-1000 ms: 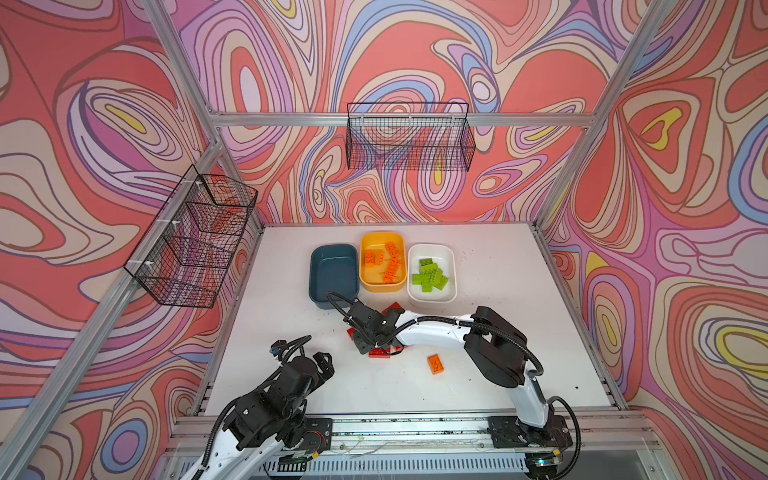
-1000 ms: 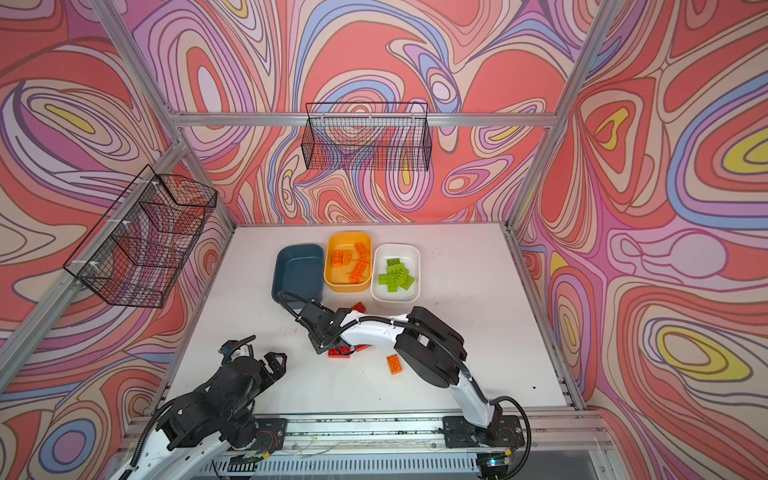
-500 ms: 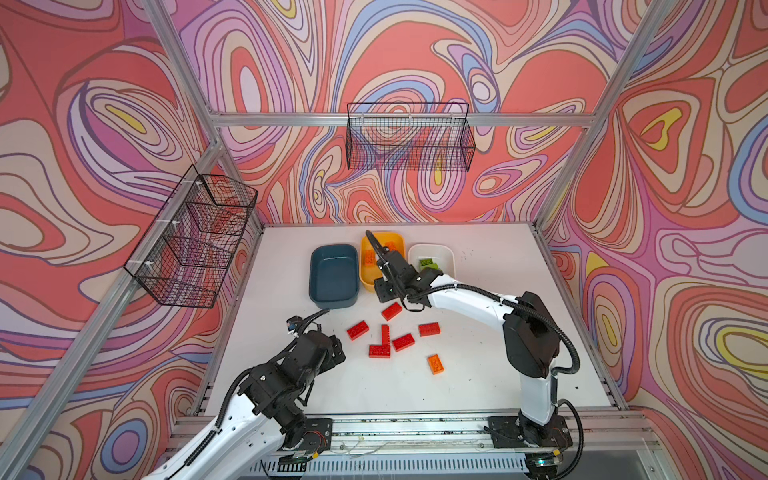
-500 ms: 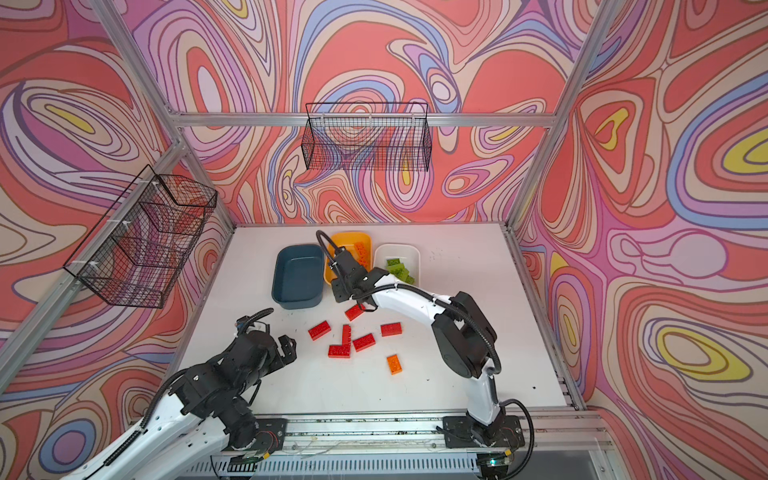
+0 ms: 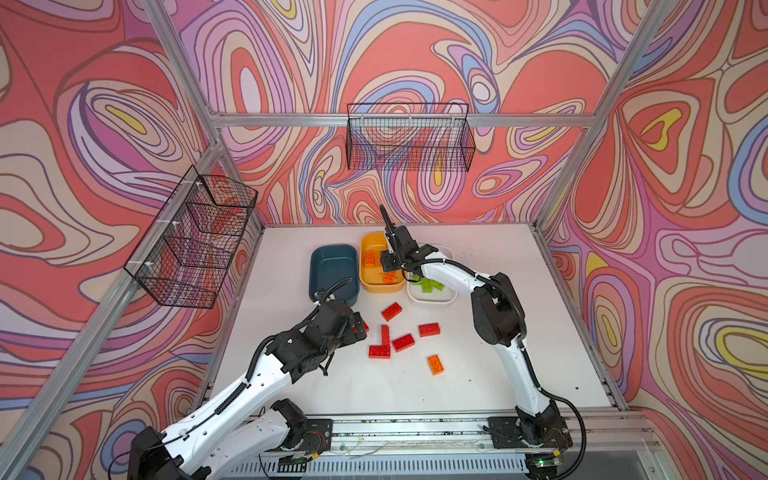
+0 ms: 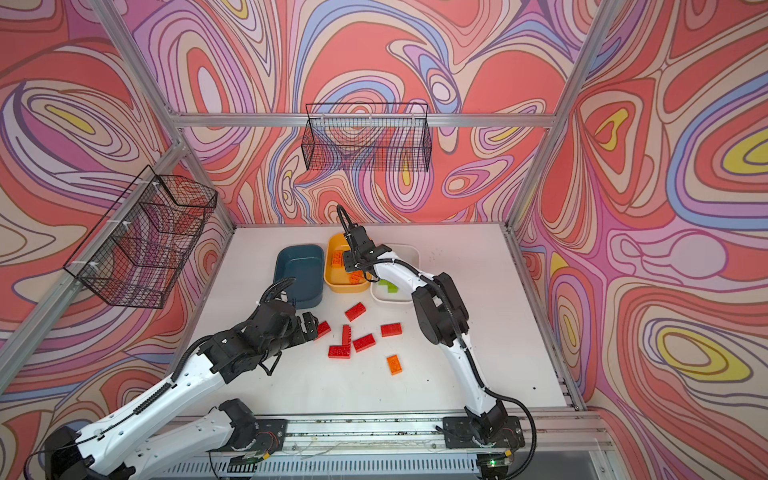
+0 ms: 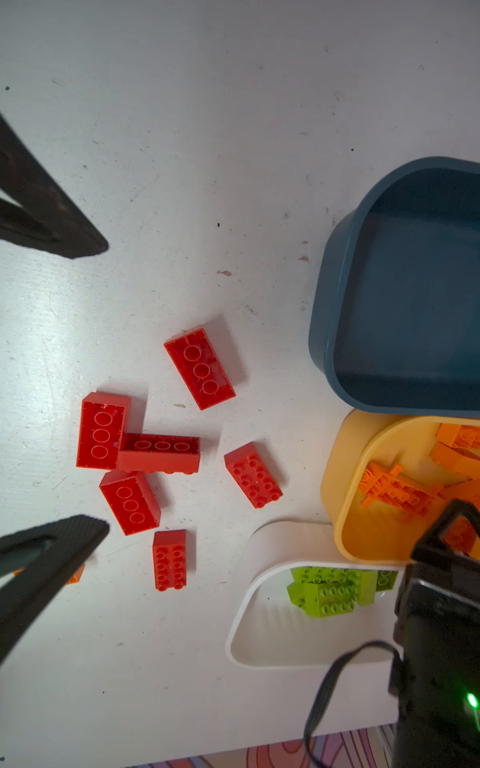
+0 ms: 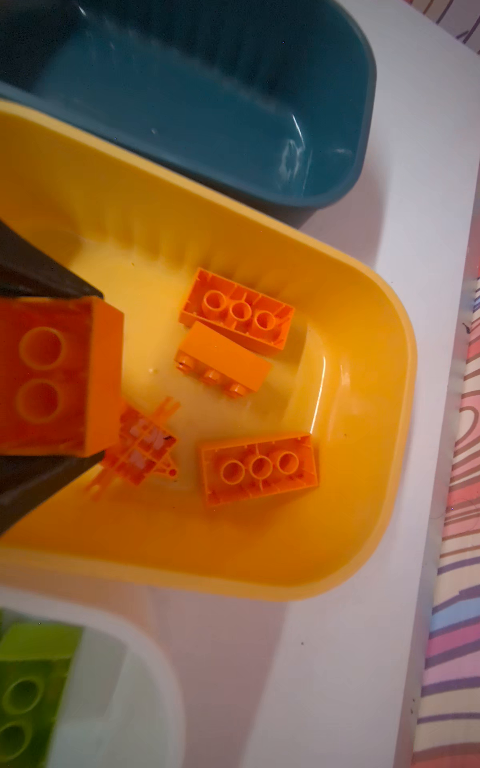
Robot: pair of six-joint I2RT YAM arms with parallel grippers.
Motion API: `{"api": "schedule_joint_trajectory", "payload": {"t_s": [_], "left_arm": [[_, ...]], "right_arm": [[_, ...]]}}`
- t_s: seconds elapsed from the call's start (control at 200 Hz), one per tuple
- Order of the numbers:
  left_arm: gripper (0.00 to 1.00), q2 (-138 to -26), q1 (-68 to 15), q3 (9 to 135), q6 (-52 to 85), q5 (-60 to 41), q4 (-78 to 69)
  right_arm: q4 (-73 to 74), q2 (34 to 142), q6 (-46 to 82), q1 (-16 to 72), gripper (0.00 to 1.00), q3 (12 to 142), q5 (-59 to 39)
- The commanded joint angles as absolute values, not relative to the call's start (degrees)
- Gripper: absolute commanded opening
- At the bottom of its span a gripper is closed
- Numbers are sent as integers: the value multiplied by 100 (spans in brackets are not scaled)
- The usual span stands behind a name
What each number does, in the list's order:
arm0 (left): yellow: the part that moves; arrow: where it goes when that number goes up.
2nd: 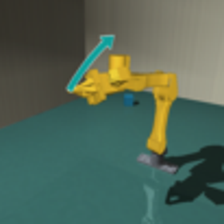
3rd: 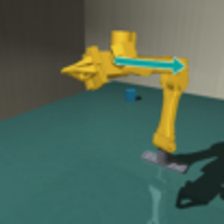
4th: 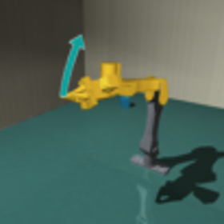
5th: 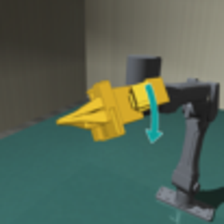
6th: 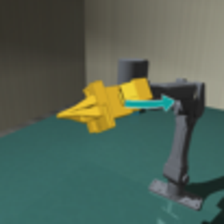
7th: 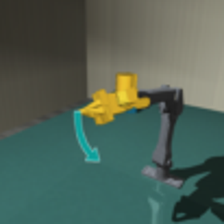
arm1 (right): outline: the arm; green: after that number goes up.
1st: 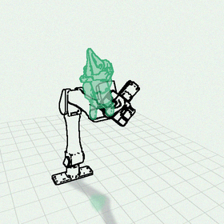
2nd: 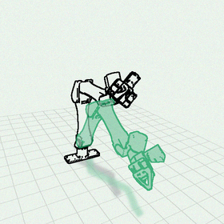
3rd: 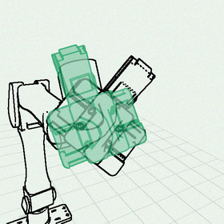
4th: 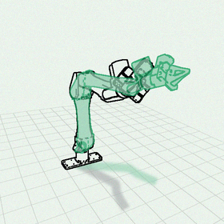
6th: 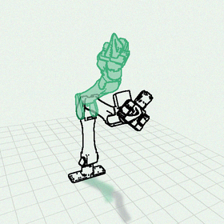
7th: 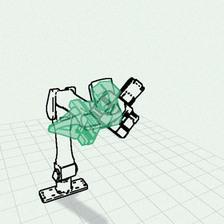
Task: Sort the legos into containers by color
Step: 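Lift the orange 2x2 brick into the yellow bin and open the right gripper, then lower the right gripper onto another orange 2x2 brick and close it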
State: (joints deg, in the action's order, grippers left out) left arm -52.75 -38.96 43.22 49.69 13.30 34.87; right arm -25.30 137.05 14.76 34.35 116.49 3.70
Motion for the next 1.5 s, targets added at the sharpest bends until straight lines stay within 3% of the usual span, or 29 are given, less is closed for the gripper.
{"api": "schedule_joint_trajectory", "payload": {"t_s": [0.0, 0.135, 0.24, 0.526, 0.997, 1.207, 1.497], "left_arm": [[100, -5326, -3867, 4498, 4838, 1369, 3520], [100, -5419, -3867, 4565, 4767, 1386, 3572], [100, -5480, -3867, 4613, 4708, 1356, 3531], [100, -5419, -3867, 4414, 4521, 1051, 3167], [100, -5712, -3867, 3889, 4415, 521, 2281], [100, -5447, -3867, 3443, 4711, 331, 2247], [100, -4327, -3867, 3021, 5102, 708, 3015]], "right_arm": [[-2829, 13977, 1243, 3339, 51, 12221, 238], [-2757, 13831, 1180, 3335, 82, 12267, 134], [-2674, 13364, 1160, 3333, 91, 11983, 93], [-2279, 11095, 1463, 3396, 91, 9706, 42], [-3380, 7289, 2974, 4400, 89, 5394, 1344], [-3475, 6949, 3698, 5045, 83, 4513, 1359], [-2882, 7612, 3855, 5554, 72, 4013, 1112]]}}
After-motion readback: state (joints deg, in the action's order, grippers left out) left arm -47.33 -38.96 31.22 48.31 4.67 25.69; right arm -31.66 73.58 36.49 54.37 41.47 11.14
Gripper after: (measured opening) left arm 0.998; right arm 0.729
